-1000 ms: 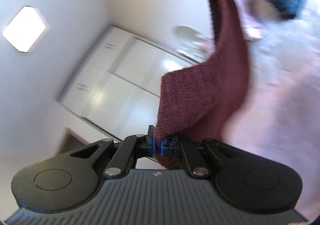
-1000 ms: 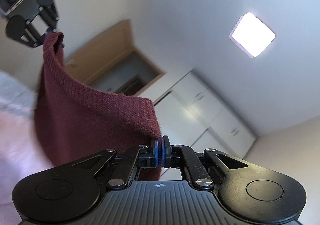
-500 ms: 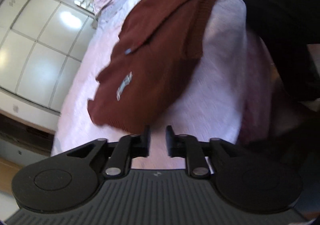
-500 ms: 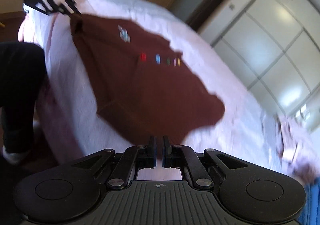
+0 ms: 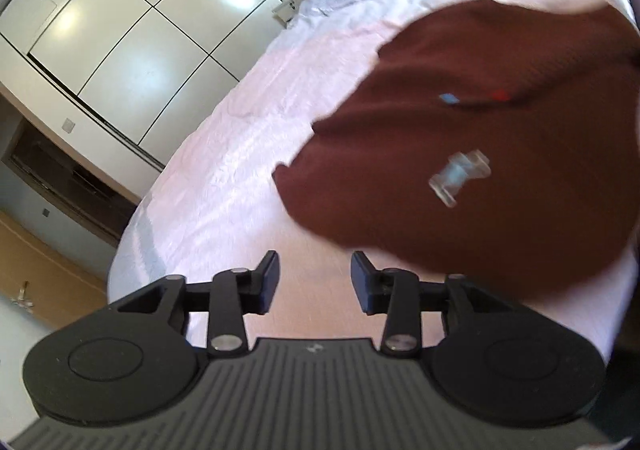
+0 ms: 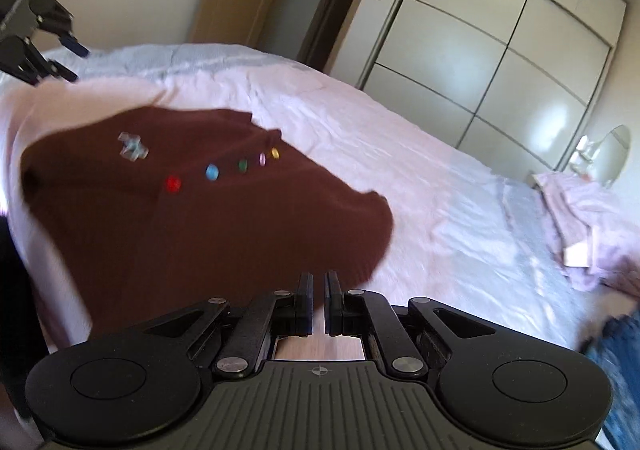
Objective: Fold clothes
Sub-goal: 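Lower the vest onto the bed and open both grippers, then smooth the vest flat on the bed with both grippers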
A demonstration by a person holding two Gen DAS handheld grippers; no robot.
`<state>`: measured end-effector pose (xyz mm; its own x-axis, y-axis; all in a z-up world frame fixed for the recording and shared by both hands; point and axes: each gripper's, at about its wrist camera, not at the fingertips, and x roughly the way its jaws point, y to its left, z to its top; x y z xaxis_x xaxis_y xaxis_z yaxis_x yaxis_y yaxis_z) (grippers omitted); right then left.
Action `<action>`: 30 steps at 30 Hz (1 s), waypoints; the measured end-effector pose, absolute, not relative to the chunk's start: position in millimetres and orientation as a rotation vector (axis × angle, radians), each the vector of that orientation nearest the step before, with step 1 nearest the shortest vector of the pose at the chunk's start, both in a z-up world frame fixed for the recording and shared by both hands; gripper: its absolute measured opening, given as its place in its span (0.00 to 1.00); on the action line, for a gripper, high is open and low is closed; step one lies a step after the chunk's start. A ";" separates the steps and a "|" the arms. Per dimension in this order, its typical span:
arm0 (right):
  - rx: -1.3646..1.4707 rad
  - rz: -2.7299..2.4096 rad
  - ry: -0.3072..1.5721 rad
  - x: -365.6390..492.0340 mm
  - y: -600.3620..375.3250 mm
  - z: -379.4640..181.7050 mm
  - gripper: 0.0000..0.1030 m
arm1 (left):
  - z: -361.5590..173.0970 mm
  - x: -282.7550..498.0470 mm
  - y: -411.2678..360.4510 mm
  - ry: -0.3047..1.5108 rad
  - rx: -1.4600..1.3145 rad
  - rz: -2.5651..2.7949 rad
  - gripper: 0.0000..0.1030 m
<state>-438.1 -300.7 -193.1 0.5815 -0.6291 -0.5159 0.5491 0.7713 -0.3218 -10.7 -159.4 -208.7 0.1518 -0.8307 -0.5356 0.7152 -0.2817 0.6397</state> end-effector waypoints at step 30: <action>0.123 -0.526 0.773 -254.2 -644.5 -225.4 0.02 | -264.5 88.2 -449.2 0.295 0.735 -1.546 0.03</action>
